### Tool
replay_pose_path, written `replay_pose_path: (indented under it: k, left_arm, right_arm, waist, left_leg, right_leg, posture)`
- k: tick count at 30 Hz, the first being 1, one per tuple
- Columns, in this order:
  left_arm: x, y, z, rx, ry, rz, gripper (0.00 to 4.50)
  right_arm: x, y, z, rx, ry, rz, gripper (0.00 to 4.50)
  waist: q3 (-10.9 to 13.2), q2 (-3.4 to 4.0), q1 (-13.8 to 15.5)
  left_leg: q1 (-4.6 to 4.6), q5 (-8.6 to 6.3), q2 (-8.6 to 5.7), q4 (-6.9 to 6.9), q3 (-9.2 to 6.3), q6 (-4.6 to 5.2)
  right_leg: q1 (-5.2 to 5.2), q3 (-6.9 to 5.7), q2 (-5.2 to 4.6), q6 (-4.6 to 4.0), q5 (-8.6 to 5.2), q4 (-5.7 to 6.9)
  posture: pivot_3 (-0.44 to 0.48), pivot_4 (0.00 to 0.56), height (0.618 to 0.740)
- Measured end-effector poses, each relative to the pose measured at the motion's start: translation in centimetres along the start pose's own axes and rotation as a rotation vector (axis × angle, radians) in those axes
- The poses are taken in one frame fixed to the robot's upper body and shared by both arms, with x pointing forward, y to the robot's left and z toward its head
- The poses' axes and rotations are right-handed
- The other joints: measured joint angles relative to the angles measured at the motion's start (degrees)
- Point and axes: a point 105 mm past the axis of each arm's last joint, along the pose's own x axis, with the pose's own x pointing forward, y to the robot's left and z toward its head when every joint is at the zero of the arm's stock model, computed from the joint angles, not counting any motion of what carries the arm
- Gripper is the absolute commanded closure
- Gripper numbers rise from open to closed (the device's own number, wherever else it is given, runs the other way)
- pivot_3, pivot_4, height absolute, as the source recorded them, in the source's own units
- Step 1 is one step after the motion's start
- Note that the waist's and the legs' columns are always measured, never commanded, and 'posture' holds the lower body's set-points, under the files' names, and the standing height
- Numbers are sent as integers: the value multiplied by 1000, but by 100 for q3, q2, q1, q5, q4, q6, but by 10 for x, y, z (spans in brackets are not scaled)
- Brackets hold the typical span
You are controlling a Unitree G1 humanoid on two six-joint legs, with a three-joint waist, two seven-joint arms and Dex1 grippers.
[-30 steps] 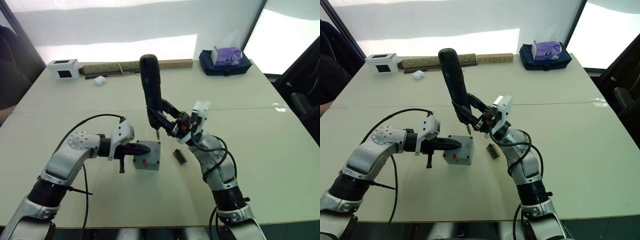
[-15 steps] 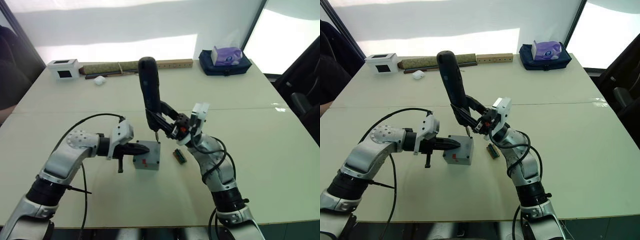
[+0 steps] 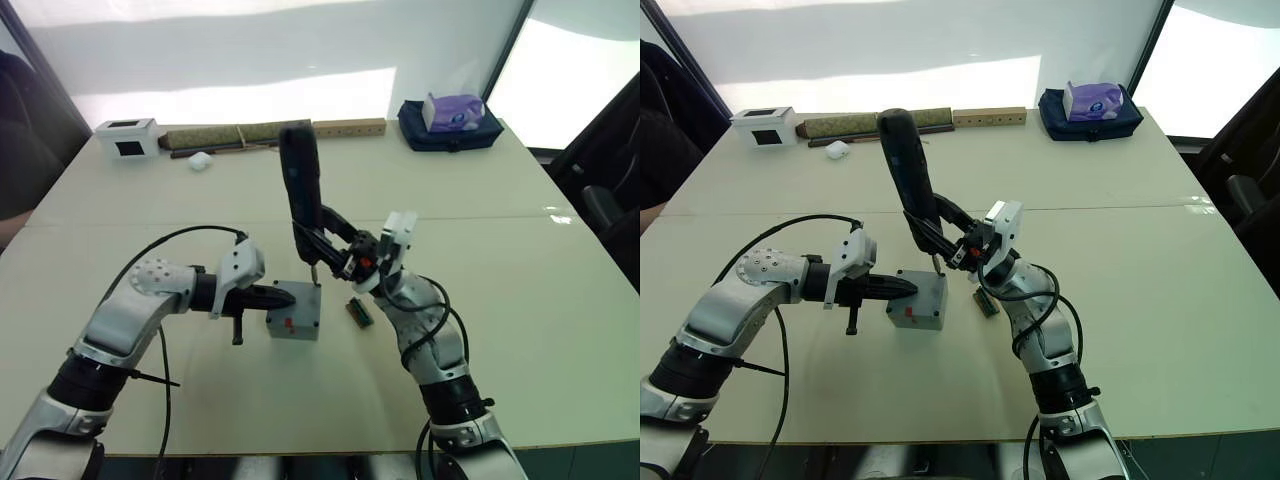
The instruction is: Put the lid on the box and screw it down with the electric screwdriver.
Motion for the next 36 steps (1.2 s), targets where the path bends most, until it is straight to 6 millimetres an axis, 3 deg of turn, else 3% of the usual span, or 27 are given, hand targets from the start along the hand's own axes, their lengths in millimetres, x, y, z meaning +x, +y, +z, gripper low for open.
replay_pose_path:
  k: [24, 36]
  left_arm:
    - [0, 0, -1, 1, 5, -4, 4500]
    - [5, 3, -11, 30, 33, -16, 4500]
  right_arm:
    - [-10, -2, -2, -17, 13, -33, 2868]
    - [-23, 1, -11, -36, 58, -25, 2868]
  waist:
    - [-2, -2, 7]
    - [-58, -7, 5]
  left_leg:
    - [9, 0, -1, 0, 0, 0]
    - [160, -2, -1, -21, 1, 3]
  right_leg:
    - [8, 1, 0, 0, 0, 0]
    - [154, 3, -3, -17, -11, -16]
  posture:
    - [0, 150, 740]
    - [0, 150, 740]
